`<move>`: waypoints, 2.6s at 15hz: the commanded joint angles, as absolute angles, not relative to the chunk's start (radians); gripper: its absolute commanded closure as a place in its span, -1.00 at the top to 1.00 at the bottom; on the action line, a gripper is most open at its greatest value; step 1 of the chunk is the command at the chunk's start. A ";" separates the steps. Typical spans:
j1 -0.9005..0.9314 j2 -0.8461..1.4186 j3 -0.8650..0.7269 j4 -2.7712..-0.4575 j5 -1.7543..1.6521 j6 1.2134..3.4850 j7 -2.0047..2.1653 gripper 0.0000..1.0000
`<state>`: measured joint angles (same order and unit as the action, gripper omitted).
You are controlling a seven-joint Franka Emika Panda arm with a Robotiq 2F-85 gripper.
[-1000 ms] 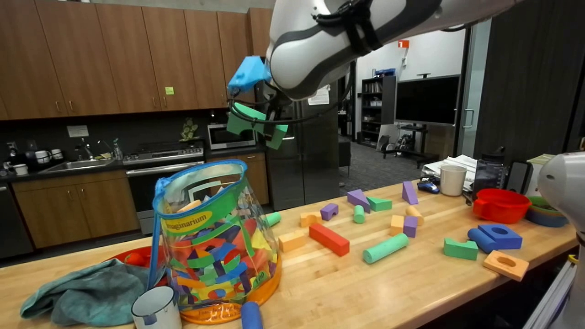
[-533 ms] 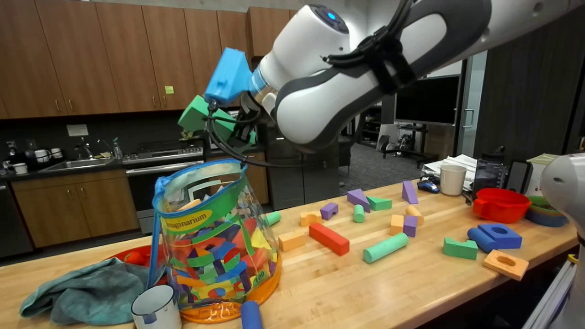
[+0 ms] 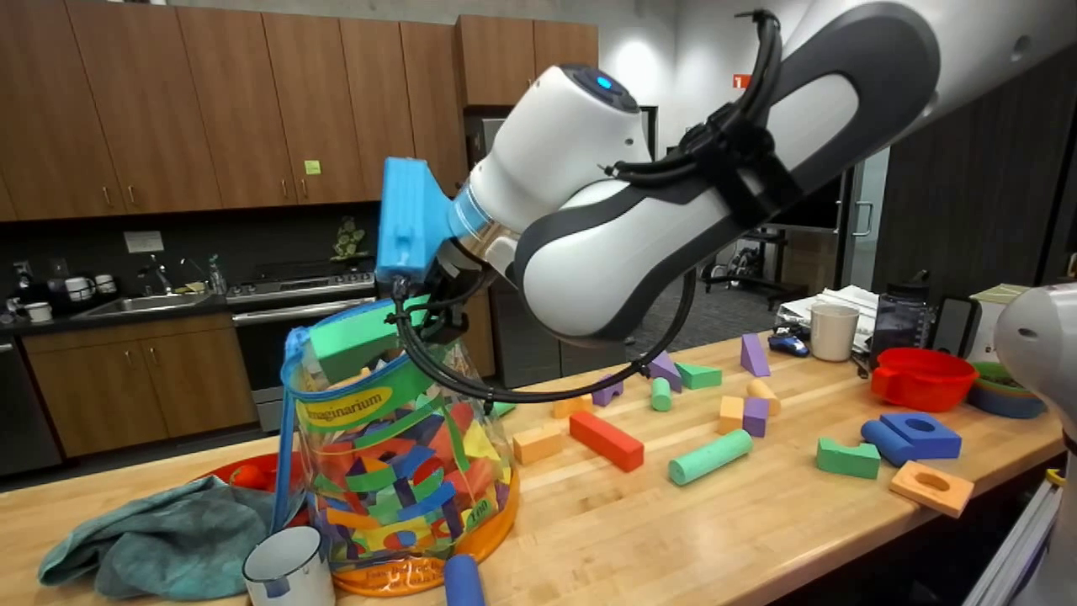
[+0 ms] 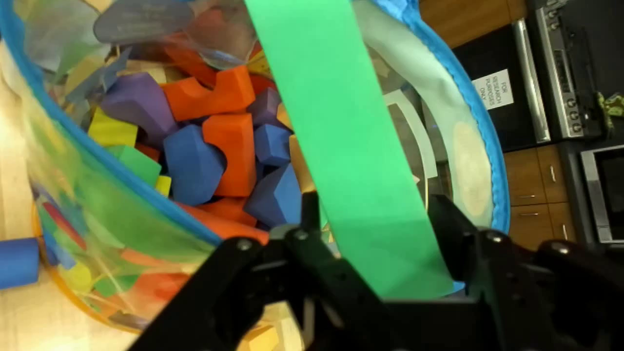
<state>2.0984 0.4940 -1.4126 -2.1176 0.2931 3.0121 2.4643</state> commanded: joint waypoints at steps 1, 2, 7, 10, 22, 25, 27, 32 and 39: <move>2.061 0.483 -1.419 -2.106 0.271 2.950 2.425 0.80; 2.055 0.490 -1.427 -2.101 0.273 2.933 2.419 0.93; 1.979 0.499 -1.425 -2.074 0.296 2.979 2.454 1.00; 1.945 0.488 -1.426 -2.062 0.331 3.062 2.476 1.00; 1.599 0.623 -1.408 -2.072 0.439 2.935 2.639 1.00; 1.491 0.674 -1.416 -2.077 0.508 2.820 2.602 1.00; 1.420 0.712 -1.422 -2.064 0.493 2.712 2.603 1.00; 1.259 0.717 -1.355 -1.994 0.409 2.391 2.586 1.00; 1.006 0.644 -1.064 -1.830 0.227 2.009 2.600 1.00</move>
